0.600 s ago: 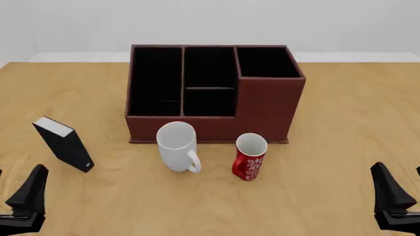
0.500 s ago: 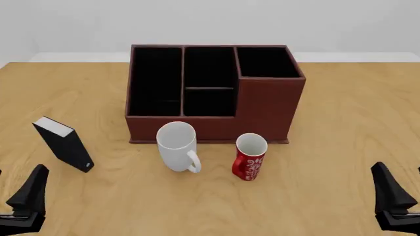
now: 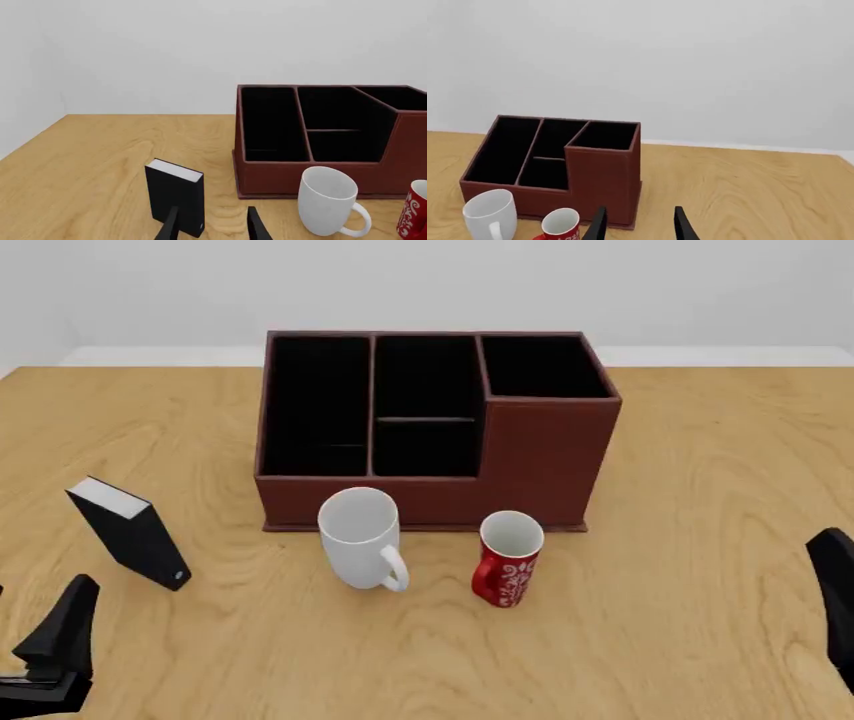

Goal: Pick up the white mug and place it to the right of the caddy.

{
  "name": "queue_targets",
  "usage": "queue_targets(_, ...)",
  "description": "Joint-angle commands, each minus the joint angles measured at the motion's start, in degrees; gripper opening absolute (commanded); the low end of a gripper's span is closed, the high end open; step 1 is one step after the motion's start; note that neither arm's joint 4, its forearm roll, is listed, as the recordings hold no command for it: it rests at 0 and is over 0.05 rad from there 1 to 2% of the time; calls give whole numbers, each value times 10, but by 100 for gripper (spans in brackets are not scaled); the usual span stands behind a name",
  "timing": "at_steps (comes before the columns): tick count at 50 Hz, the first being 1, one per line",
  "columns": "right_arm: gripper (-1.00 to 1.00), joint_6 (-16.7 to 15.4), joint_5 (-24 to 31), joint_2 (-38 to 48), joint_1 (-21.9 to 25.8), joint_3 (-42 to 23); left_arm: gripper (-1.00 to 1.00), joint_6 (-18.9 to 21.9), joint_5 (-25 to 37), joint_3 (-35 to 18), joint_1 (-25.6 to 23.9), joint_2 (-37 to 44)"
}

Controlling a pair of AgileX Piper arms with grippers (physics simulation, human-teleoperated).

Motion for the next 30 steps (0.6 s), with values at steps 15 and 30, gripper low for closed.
queue_targets(15, 100, -123, 124, 189, 108, -282, 100, 0, 0, 0, 0, 0)
queue_targets(30, 100, -149, 209, 327, 170, -417, 100, 0, 0, 0, 0, 0)
